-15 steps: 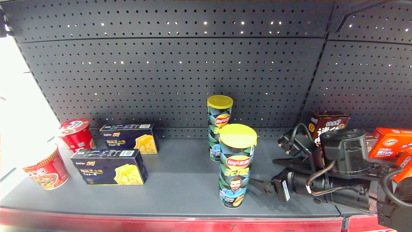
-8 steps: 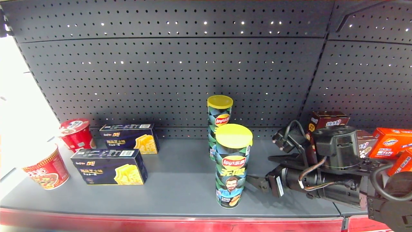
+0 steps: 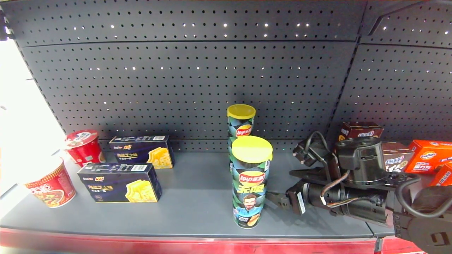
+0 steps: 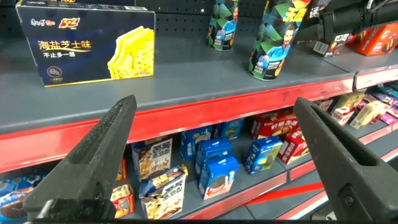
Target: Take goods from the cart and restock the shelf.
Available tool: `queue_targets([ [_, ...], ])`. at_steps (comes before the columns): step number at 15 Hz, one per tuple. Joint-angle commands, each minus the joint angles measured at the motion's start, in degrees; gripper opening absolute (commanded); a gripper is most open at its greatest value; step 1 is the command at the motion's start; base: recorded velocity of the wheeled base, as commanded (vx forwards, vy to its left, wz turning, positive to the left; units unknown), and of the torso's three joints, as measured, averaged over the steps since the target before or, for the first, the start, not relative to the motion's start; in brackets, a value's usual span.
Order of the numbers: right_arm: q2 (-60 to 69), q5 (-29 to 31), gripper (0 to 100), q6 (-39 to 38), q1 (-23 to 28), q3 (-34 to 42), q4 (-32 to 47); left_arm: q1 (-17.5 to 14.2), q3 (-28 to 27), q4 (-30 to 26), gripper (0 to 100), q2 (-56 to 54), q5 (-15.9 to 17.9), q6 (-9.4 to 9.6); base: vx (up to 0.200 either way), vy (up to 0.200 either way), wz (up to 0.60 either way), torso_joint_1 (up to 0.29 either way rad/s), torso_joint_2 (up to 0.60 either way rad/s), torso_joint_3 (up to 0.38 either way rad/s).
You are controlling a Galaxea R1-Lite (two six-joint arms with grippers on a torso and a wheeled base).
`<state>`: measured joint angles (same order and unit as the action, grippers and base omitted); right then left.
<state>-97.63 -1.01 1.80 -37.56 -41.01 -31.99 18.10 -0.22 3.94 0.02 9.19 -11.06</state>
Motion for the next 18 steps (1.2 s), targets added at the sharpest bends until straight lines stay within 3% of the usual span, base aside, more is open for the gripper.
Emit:
queue_targets([
  [1, -0.1, 0.0, 100, 0.0, -0.1, 0.1, 0.0, 0.0, 0.0, 0.0, 100, 0.0, 0.0, -0.02, 0.0, 0.0, 0.0, 0.0, 0.0, 0.0],
  [3, 0.0, 0.1, 100, -0.7, 0.0, 0.4, 0.0, 0.0, 0.0, 0.2, 100, 0.0, -0.1, -1.16, 0.0, 0.0, 0.0, 0.0, 0.0, 0.0],
  [9, 1.7, 0.1, 100, -0.7, 0.2, 1.5, 0.0, 0.0, 0.2, 0.5, 100, 0.0, -0.2, -0.54, 0.0, 0.0, 0.0, 0.0, 0.0, 0.0],
  [18, 0.1, 0.1, 100, -0.9, -1.5, 0.9, 0.0, 0.0, 0.0, 0.0, 100, 0.0, -0.1, -1.16, 0.0, 0.0, 0.0, 0.0, 0.0, 0.0],
])
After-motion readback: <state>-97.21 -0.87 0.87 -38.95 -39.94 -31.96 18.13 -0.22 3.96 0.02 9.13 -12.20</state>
